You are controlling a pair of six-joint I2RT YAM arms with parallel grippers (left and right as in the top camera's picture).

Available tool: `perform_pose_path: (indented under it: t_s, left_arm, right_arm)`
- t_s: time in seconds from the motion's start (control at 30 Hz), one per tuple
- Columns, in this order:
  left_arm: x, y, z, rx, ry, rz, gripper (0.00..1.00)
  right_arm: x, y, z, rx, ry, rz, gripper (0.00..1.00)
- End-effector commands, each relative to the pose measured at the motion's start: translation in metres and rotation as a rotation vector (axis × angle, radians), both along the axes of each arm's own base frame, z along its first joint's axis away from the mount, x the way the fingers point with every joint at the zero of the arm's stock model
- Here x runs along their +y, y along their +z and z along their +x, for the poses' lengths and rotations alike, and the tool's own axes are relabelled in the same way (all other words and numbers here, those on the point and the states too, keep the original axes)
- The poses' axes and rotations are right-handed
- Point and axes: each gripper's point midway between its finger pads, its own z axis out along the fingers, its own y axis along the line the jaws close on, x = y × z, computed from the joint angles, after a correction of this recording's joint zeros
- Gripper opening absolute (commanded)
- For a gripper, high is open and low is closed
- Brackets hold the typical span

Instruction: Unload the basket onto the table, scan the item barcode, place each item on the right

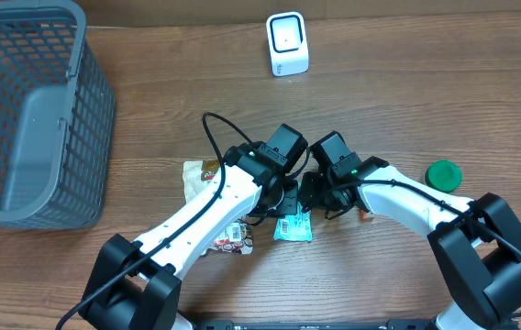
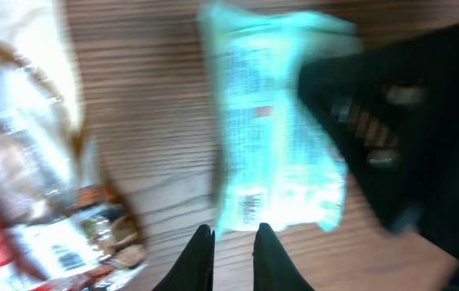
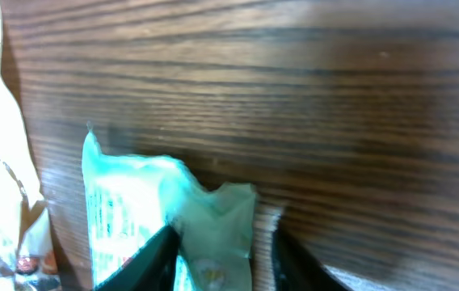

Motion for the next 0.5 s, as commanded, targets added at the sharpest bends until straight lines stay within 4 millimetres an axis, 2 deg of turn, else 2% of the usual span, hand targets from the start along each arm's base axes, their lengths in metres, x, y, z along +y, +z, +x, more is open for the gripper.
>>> perform_pose_path:
  t_s: [0.0, 0.13, 0.23, 0.3, 0.47]
  left_arm:
    - [0.020, -0.001, 0.014, -0.031, 0.081, 0.073, 0.11]
    - [0.021, -0.001, 0.015, -0.013, 0.102, 0.044, 0.13]
    - [0.014, 0.000, 0.013, -0.001, 0.095, 0.007, 0.14]
    - [0.007, 0.000, 0.009, 0.020, 0.086, -0.026, 0.17]
    - [0.005, -0.002, 0.004, 0.030, 0.082, -0.014, 0.25]
  right_arm:
    - [-0.013, -0.019, -0.005, 0.033, -0.022, -0.066, 0.24]
    - [-0.022, -0.018, 0.003, 0.092, -0.180, -0.033, 0.24]
    - [-0.025, -0.015, 0.006, 0.131, -0.197, 0.020, 0.24]
    - [-0.027, -0.014, 0.006, 0.148, -0.207, 0.035, 0.31]
    - [-0.032, -0.012, 0.013, 0.138, -0.227, 0.044, 0.34]
